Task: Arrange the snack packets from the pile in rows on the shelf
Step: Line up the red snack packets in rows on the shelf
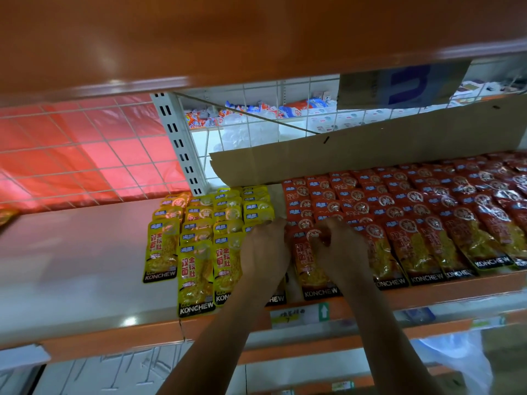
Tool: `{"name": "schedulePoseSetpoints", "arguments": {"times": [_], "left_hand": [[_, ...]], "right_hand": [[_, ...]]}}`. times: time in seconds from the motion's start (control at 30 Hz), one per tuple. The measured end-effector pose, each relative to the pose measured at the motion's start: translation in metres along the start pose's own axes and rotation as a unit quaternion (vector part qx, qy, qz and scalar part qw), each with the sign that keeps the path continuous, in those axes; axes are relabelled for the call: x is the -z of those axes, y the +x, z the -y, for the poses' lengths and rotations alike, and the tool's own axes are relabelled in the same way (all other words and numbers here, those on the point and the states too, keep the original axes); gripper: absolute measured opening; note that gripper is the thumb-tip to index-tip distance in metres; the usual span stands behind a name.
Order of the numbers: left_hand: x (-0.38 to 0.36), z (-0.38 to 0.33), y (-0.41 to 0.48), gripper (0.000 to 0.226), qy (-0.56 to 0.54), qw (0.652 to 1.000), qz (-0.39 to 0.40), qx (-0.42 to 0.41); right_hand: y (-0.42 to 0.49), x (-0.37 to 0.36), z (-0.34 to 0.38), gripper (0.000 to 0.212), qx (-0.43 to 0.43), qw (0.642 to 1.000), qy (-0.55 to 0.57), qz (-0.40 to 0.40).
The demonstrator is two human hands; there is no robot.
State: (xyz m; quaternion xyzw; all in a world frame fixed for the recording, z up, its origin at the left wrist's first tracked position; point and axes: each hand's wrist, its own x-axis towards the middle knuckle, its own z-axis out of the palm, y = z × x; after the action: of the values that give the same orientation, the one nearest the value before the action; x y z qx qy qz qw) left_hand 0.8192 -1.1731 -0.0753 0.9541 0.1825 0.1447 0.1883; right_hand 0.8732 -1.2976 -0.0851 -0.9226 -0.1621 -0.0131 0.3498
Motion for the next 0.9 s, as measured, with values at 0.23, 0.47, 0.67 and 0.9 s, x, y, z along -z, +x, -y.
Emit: {"name": "schedulePoseSetpoints", "arguments": {"times": [0.23, 0.47, 0.67, 0.9], "left_hand": [[0.022, 0.034, -0.010, 0.026, 0.016, 0.997, -0.069, 0.010], [0.058, 0.105, -0.029, 0.032, 0.059, 0.985, -0.134, 0.088], [0.096, 0.188, -0.044, 0.037, 0.078, 0.972, -0.162, 0.150], [0.150, 0.311, -0.063, 0.044, 0.118, 0.955, -0.160, 0.222]], "right_hand": [[-0.003, -0.033, 0.047, 0.029, 0.093, 0.995, 0.016, 0.025], [-0.016, -0.086, 0.119, 0.037, 0.178, 0.982, 0.005, 0.067], [-0.037, -0.147, 0.191, 0.035, 0.233, 0.966, 0.002, 0.114], [-0.069, -0.233, 0.291, 0.041, 0.266, 0.948, 0.023, 0.171]]}}
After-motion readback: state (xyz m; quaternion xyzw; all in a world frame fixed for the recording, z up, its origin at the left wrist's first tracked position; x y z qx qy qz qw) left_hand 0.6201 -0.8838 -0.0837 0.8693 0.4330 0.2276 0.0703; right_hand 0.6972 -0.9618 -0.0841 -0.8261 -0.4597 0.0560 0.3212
